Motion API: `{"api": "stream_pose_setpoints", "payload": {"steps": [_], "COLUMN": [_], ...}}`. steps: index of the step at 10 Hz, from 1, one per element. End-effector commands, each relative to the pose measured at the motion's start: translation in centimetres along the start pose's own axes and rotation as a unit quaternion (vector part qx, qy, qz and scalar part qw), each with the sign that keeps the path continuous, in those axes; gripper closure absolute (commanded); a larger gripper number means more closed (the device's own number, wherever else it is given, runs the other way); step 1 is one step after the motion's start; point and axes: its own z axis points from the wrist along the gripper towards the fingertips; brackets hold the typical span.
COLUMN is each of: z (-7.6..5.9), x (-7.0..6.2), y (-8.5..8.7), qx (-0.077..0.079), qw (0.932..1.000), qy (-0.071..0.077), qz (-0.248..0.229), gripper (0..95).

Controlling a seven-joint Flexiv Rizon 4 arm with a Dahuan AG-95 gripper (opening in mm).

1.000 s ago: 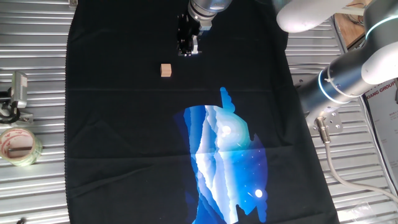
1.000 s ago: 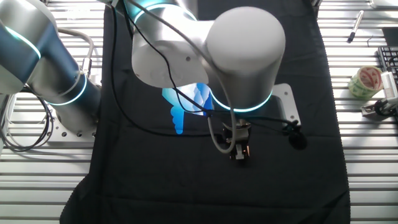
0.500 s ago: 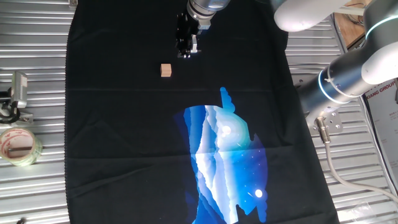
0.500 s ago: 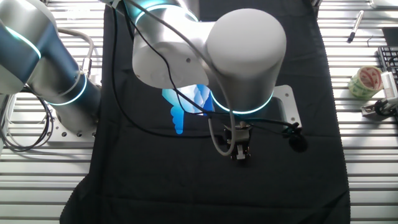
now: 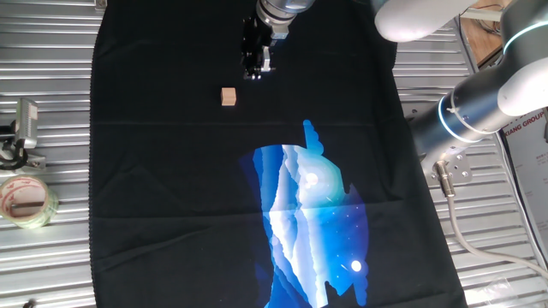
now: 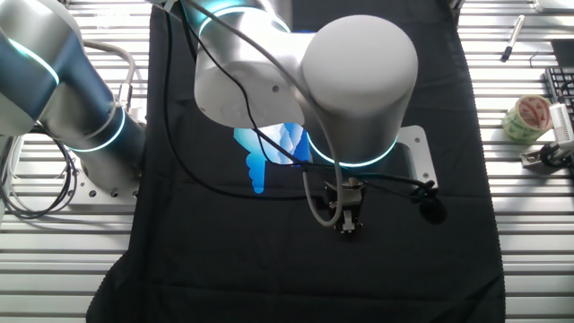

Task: Pick up the small block on the left and move it to the right

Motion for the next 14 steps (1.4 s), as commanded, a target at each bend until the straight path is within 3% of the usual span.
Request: {"api": "stream_pose_setpoints", "payload": {"steps": [1, 5, 8, 9, 13, 14], "z": [-0.05, -0.05, -0.20, -0.23, -0.30, -0.31], "x": [0.07, 0.12, 0.11, 0.11, 0.13, 0.13], "y": [-0.03, -0.01, -0.06, -0.08, -0.09, -0.10], "qx": [-0.003, -0.011, -0.017, -0.019, -0.016, -0.013], "qw": [1.0000, 0.9999, 0.9996, 0.9993, 0.9989, 0.9991], "qy": [0.000, 0.001, 0.019, 0.023, 0.025, 0.026], "qz": [-0.001, 0.005, 0.015, 0.022, 0.035, 0.031], "gripper": [57.0, 57.0, 57.0, 76.0, 76.0, 95.0]}}
